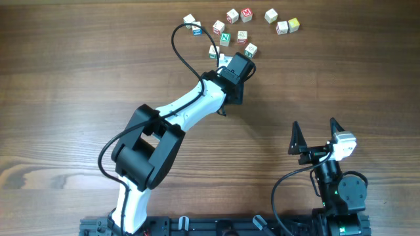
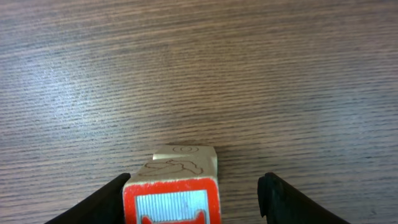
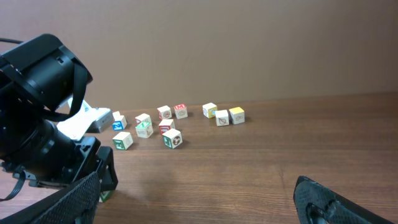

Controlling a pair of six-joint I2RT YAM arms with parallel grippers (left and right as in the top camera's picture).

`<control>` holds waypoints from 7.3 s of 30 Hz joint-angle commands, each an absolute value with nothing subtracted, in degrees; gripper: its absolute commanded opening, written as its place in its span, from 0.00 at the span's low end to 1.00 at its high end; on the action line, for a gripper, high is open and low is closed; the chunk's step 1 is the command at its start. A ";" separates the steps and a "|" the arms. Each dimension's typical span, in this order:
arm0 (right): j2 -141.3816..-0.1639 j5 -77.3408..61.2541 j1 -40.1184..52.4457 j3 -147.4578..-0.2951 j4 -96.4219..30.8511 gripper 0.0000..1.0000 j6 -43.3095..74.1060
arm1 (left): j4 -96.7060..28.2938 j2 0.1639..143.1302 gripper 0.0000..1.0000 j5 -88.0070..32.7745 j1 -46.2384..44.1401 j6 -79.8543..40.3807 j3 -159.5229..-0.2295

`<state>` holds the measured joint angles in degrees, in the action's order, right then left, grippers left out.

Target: Form a tower

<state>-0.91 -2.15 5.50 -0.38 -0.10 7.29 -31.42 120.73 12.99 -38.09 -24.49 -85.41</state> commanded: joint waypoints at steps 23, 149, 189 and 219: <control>-0.91 -2.92 5.82 -0.32 0.08 1.00 7.09 | -31.00 122.17 0.43 13.37 -37.58 -24.45 -84.47; -91.24 -23.53 8.45 -85.06 -24.82 1.00 28.40 | -60.71 86.48 1.00 20.38 -17.85 -51.68 -75.99; -139.17 -4.54 15.90 -106.17 -11.66 0.85 13.47 | -60.71 86.48 1.00 20.40 -17.89 -51.68 -75.99; -140.00 -0.38 16.49 -106.91 -12.36 0.38 9.23 | -60.71 86.48 1.00 20.40 -17.87 -51.68 -75.99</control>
